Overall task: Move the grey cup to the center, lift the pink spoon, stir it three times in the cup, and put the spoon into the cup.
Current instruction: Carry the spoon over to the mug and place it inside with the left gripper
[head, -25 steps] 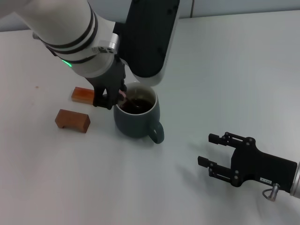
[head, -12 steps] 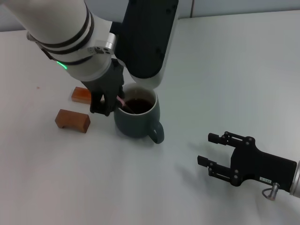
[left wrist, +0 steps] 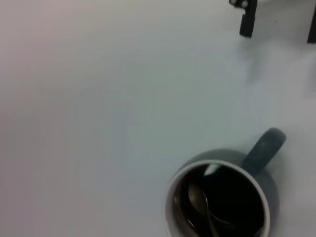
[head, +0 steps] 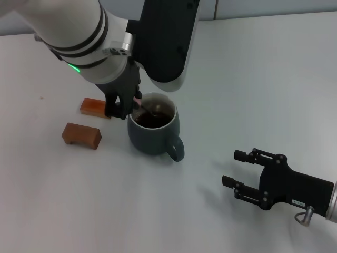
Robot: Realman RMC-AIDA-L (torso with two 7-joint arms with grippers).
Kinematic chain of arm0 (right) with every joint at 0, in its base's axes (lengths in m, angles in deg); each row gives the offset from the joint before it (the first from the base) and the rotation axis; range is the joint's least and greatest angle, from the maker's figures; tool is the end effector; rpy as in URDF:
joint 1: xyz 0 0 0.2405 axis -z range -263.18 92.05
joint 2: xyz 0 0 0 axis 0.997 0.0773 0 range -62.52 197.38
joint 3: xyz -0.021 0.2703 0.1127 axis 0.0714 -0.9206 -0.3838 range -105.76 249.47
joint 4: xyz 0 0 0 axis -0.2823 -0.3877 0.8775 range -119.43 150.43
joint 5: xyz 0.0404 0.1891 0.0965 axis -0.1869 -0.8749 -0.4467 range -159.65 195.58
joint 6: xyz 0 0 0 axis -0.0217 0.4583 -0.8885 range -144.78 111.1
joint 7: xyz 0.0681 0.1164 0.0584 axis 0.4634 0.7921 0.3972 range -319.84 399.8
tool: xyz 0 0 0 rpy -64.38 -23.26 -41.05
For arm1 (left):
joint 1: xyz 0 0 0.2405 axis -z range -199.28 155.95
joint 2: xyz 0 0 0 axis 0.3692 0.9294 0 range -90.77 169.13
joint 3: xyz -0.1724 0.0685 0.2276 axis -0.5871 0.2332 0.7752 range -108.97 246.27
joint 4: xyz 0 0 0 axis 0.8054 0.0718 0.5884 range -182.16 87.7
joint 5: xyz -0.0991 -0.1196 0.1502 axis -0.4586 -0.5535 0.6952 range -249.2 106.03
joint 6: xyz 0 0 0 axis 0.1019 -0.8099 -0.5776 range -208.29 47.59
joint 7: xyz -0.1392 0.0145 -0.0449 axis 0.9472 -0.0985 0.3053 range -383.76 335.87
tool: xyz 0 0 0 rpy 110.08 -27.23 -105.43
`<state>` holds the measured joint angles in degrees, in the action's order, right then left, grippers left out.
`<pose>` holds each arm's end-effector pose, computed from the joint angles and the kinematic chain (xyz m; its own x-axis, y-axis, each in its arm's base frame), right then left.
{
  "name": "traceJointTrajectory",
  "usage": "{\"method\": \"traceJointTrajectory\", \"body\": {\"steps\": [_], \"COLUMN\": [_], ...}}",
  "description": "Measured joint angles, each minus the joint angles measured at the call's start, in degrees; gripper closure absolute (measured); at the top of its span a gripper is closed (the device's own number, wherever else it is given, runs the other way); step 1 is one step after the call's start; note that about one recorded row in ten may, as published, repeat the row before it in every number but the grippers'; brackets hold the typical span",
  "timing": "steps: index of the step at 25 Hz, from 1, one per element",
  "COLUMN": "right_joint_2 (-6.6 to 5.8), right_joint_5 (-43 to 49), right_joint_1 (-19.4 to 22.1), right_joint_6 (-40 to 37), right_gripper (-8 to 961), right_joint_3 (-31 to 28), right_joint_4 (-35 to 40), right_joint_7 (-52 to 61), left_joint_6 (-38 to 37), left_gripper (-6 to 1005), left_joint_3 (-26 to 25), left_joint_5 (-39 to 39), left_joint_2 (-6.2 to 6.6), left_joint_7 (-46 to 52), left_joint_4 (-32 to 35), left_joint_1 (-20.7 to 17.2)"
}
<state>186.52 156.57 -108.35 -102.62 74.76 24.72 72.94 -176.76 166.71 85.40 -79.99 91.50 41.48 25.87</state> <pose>0.3606 0.2525 -0.0870 0.8146 -0.1539 -0.5592 -0.3936 -0.8549 -0.3381 -0.0896 0.3744 -0.0438 0.7023 -0.3076 -0.6420 -0.4473 -0.8922 -0.0618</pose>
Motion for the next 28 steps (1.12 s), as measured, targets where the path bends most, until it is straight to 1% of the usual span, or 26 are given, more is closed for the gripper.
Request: {"method": "traceJointTrajectory", "body": {"steps": [7,12,14,20,23,28], "right_joint_2": [0.00,0.00,0.00,0.00,0.00,0.02], "right_joint_5": [0.00,0.00,0.00,0.00,0.00,0.00], "right_joint_1": [-0.18,-0.27,-0.32,-0.53,-0.60,-0.61], "right_joint_6": [0.00,0.00,0.00,0.00,0.00,0.00], "right_gripper": [296,296,296,296,296,296], "right_joint_3": [0.00,0.01,0.05,0.09,0.07,0.02], "right_joint_4": [-0.15,-0.18,-0.18,-0.19,-0.25,-0.25], "right_joint_7": [0.00,0.00,0.00,0.00,0.04,0.06], "left_joint_6": [-3.86,-3.23,-1.82,0.18,-0.04,-0.89], "left_gripper": [870,870,869,869,869,870], "left_joint_3": [0.00,0.35,0.68,1.02,0.80,0.76], "left_joint_5": [-0.07,-2.39,-2.56,-1.17,1.00,0.65], "left_joint_2": [0.00,0.00,0.00,0.00,0.00,0.00], "left_joint_7": [1.08,1.13,1.15,1.46,2.20,2.37], "left_joint_4": [-0.08,0.66,0.59,0.19,-0.82,-1.09], "left_joint_1": [0.24,0.09,0.08,0.21,0.72,0.85]}}
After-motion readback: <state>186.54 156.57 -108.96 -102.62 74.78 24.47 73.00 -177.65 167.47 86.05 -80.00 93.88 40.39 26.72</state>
